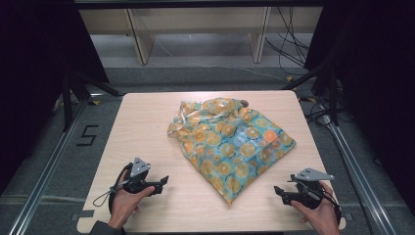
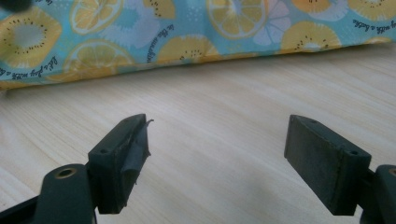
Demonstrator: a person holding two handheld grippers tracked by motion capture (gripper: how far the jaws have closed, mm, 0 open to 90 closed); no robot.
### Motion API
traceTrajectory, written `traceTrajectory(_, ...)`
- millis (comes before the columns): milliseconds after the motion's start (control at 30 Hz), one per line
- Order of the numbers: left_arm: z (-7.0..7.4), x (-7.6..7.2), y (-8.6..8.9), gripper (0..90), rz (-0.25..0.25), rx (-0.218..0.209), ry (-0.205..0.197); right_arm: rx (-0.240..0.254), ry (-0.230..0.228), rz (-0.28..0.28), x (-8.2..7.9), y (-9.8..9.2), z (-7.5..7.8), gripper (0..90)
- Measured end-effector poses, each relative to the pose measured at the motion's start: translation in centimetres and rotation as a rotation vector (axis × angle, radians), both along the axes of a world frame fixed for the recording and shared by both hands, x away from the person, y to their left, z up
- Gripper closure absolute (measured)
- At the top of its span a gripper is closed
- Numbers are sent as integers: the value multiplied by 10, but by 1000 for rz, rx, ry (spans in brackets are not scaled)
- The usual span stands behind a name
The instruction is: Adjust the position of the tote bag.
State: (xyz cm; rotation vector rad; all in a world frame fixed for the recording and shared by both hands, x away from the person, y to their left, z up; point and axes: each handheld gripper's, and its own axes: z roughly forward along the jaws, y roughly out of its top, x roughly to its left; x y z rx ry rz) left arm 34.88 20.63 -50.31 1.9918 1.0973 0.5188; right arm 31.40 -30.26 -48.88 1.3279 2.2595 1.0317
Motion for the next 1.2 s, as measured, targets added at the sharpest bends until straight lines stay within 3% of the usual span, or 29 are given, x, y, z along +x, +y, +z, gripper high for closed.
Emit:
traceTrajectory(100,-1,1,0,148,13,2,-7,-18,-27,7,1,0,-2,227)
traceTrajectory(167,0,2,4,147,2,25,2,-3,4,-2,0,1,0,227)
traceTrajectory(200,0,2,4,147,11,12,7,-5,9,2,0,1,0,227)
traceTrajectory(267,-1,2,3,148,19,4,6,-7,5,2,0,1,0,227)
traceTrajectory(433,-1,4,4,148,-13,43,30,-11,3,-15,-1,1,1,227)
traceTrajectory(500,-1,5,1,148,4,28,7,-5,9,2,0,1,0,227)
traceTrajectory(533,0,5,3,148,-18,55,16,-6,5,5,0,1,0,227)
traceTrajectory(567,0,5,3,148,-18,55,16,-6,9,3,0,1,0,227)
traceTrajectory(700,0,10,0,149,-6,15,17,-2,-2,-2,0,2,0,228)
traceTrajectory(800,0,15,-1,154,-11,16,15,-8,-3,26,3,-1,0,227)
traceTrajectory(833,1,19,-4,159,1,4,13,-19,-26,30,4,-2,-2,227)
traceTrajectory(933,5,26,-5,168,-1,6,8,-10,-8,22,3,-2,0,228)
traceTrajectory(967,8,36,-6,175,7,-16,10,-19,-13,9,3,-2,0,228)
traceTrajectory(1000,8,36,-6,175,7,-16,10,-19,-13,9,3,-2,0,228)
traceTrajectory(1033,11,47,-10,179,24,-47,23,-7,-4,24,3,-1,-1,229)
traceTrajectory(1067,11,47,-10,183,24,-47,23,-7,-4,24,3,-1,-1,229)
traceTrajectory(1100,14,59,-13,192,20,-76,36,-5,-6,31,3,-1,-1,230)
traceTrajectory(1133,14,59,-13,195,20,-76,36,-5,-6,31,3,-1,-1,230)
traceTrajectory(1167,16,69,-21,203,32,-124,41,-26,-36,26,4,-2,-3,230)
traceTrajectory(1200,16,69,-21,214,32,-124,41,-31,-41,11,3,-2,-2,231)
